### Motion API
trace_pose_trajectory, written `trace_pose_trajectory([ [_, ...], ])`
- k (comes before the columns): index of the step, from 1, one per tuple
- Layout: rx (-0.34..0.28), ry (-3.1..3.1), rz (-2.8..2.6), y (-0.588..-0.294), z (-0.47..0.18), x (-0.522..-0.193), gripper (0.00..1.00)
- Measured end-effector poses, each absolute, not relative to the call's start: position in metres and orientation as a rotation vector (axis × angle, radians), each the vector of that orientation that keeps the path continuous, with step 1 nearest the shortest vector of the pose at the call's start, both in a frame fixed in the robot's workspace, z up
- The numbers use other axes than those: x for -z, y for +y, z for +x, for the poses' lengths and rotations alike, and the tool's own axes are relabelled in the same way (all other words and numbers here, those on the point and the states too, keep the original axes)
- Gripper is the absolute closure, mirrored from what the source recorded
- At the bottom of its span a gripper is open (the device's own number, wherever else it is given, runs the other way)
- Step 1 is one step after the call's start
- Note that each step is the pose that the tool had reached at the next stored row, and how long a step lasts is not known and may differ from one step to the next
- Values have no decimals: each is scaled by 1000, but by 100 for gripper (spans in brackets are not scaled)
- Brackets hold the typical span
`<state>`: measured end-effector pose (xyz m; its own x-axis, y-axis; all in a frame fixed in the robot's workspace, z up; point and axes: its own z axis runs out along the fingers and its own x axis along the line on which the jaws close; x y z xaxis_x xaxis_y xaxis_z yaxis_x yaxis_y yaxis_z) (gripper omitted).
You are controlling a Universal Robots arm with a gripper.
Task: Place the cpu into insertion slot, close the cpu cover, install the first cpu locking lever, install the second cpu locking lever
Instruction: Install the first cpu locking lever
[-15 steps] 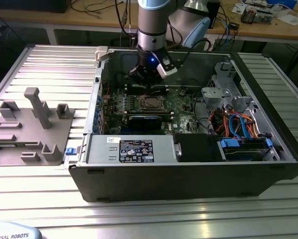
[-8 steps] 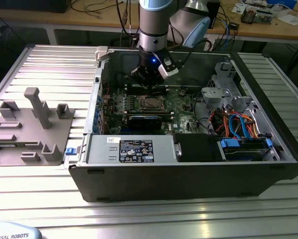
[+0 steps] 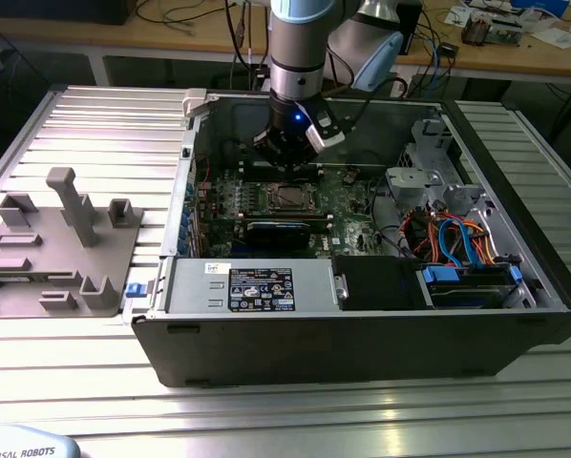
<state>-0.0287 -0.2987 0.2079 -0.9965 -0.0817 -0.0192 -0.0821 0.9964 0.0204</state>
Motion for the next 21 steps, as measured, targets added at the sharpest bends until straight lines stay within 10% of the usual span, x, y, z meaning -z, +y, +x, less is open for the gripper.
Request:
trace_pose_trajectory([
  [21, -33, 3120, -128, -299, -16, -204, 89],
])
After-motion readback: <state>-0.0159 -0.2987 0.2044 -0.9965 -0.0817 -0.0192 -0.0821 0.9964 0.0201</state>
